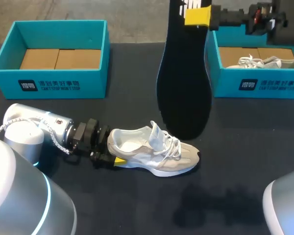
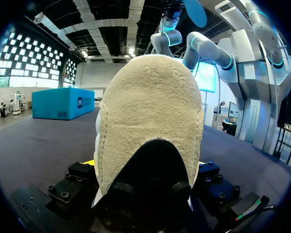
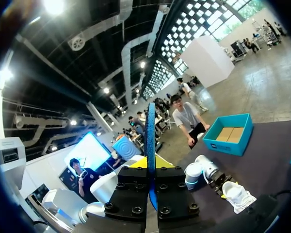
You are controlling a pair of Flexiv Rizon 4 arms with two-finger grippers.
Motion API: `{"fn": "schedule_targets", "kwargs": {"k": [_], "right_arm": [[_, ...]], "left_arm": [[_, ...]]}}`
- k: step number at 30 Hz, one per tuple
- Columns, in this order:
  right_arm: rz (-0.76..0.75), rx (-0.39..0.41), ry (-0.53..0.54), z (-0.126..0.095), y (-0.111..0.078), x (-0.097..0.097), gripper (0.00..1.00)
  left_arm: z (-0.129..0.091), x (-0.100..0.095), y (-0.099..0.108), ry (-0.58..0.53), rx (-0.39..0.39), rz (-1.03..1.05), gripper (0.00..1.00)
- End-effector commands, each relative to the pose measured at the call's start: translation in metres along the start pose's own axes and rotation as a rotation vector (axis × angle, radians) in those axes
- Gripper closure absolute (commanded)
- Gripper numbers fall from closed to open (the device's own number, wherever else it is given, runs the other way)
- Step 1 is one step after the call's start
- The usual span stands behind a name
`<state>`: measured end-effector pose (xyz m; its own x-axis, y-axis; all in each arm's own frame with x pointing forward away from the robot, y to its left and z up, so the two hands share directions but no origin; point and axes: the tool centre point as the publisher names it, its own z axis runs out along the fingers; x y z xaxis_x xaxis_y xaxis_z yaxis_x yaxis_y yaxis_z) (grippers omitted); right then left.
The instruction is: Take the shoe out of the shoebox, open the shoe tongue, remove and reinsert the insole, then place the shoe into the shoebox
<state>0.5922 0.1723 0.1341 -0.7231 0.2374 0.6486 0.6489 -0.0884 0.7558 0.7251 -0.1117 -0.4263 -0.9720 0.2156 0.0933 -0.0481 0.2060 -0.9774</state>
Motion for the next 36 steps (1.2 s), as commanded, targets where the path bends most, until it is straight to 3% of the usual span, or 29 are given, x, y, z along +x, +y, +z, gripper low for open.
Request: {"fn": "schedule_targets", "kwargs": {"k": [1,14,16,23,36], "right_arm": [[0.0,-0.011,-0.003,0.005,-0.005,0.006,1.0],[0.0,-0.011,-0.003,0.005,-0.005,0.006,1.0],[0.0,-0.011,-0.003,0.005,-0.005,0.006,1.0],[0.0,-0.011,-0.003,0.005,-0.005,0.006,1.0],[0.0,-0.011,-0.003,0.005,-0.005,0.006,1.0]], "left_arm": [[0.001,0.0,0.001,-0.001,0.0,0.0,1.0],[-0.001,0.0,-0.001,0.002,0.002,-0.015,1.0],[-0.002,0.001,-0.003,0.001,0.0,-0.018,0.0],[-0.011,0.009,-0.016,0.015,-0.02,-0.008,0.0],[-0.052,0.011,-0.039,-0.036,-0.199,0.005,0.0]]}}
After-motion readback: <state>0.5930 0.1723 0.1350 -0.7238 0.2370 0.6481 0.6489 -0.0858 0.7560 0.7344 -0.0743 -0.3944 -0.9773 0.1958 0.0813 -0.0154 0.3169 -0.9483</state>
